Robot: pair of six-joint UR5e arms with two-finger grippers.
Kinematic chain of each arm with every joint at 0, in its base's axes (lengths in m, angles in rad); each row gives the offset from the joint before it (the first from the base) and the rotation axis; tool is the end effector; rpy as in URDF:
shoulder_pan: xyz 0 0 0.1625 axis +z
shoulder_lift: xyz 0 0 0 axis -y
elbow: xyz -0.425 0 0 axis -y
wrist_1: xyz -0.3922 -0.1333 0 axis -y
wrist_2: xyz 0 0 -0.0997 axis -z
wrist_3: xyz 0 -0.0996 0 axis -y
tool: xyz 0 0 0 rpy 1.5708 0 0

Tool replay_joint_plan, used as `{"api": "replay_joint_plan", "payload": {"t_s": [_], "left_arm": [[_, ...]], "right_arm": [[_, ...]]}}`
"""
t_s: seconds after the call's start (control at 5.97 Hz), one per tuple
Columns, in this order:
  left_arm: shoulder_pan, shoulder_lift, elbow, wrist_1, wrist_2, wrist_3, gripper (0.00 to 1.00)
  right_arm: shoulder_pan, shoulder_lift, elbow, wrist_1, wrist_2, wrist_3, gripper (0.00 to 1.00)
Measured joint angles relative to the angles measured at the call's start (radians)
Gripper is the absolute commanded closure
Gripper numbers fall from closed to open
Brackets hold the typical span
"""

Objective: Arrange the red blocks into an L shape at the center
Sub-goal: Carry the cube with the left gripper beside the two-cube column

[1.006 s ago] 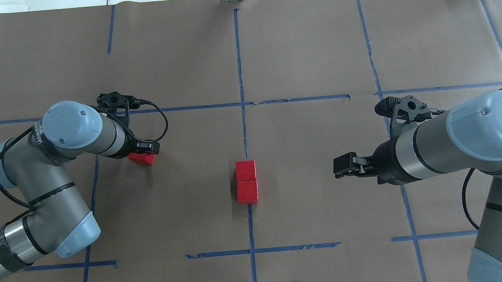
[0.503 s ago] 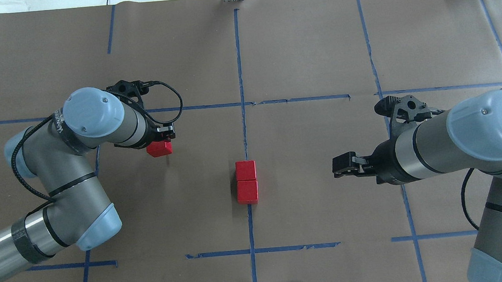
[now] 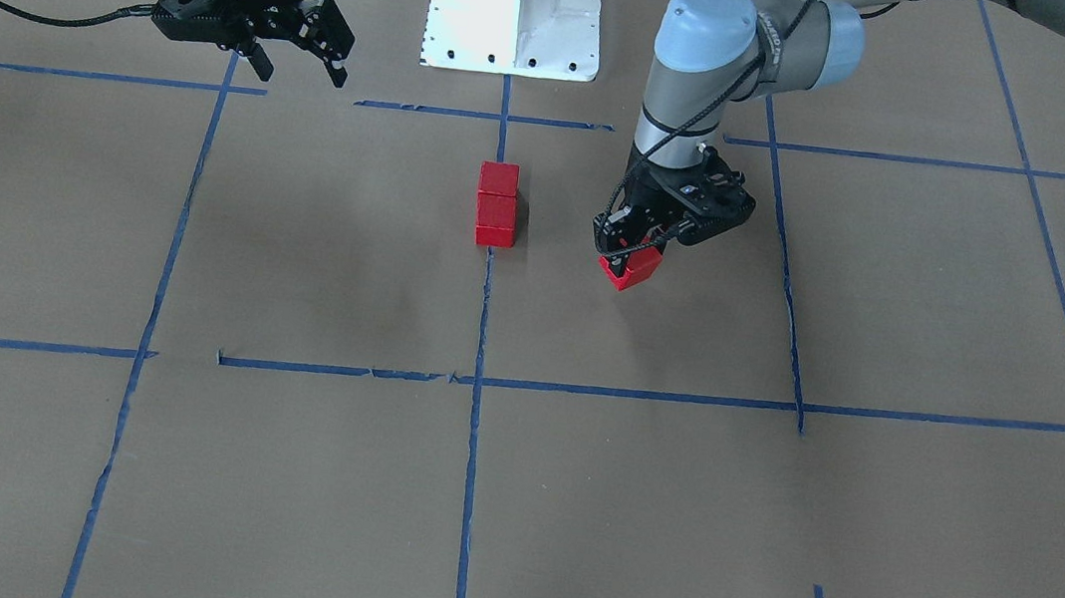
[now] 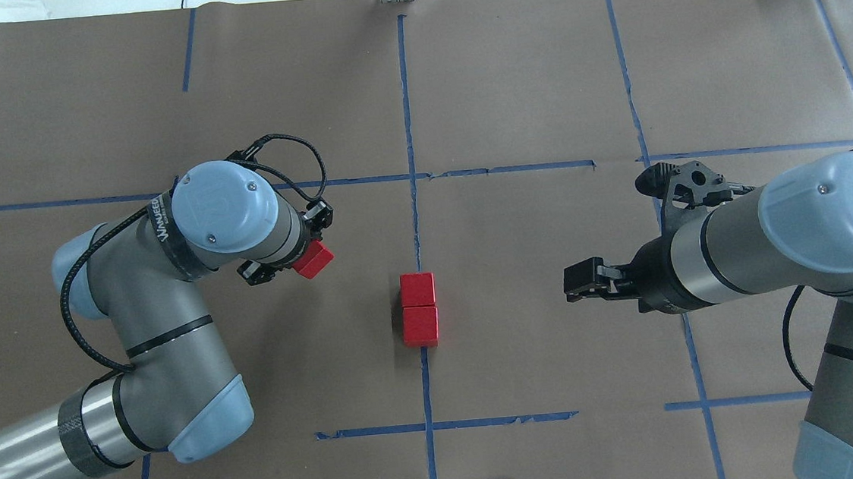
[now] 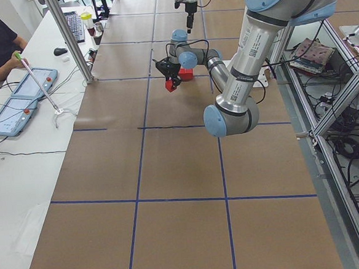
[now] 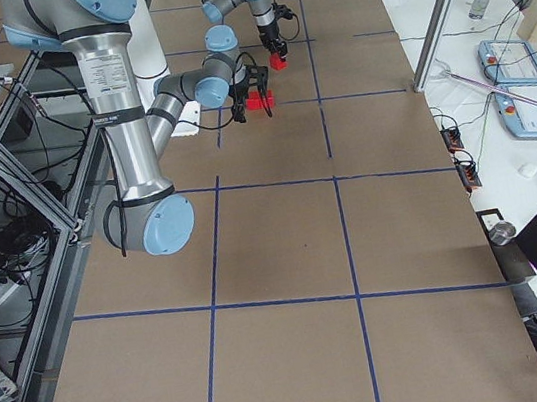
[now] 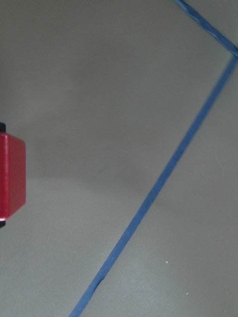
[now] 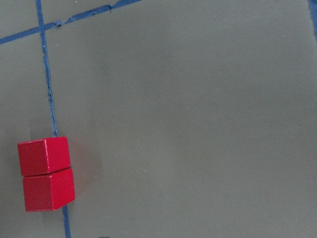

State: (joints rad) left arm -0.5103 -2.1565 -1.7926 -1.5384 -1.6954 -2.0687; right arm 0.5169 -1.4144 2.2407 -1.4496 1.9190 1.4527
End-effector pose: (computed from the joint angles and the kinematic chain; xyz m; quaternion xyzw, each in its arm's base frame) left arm 0.5050 -0.4213 0.2341 -0.0553 0.3775 -0.4257 0.8205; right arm -0.3562 -0.3167 0.2676 -0.0062 -0.4750 0.0961 0.8747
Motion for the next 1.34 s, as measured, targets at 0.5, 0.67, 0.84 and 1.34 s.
{"api": "replay_joint_plan", "payload": {"t_s": [0.5,0.67,0.84,1.34], "left_arm": [[0.083,-0.065,0.007,0.153,0.085,-0.420,1.00],[0.091,-0.112,0.024,0.217,0.085,-0.504,0.99],[0.095,-0.156,0.063,0.251,0.081,-0.561,0.99],[0.098,-0.209,0.131,0.257,0.075,-0.648,0.99]], "right_arm": [[-0.001,0.000,0.000,0.000,-0.005,0.000,0.00],[-0.002,-0.002,0.000,0.000,-0.006,0.000,0.00],[-0.004,-0.004,-0.001,0.000,-0.006,0.000,0.00],[-0.007,-0.007,-0.003,0.000,-0.008,0.001,0.00]]}}
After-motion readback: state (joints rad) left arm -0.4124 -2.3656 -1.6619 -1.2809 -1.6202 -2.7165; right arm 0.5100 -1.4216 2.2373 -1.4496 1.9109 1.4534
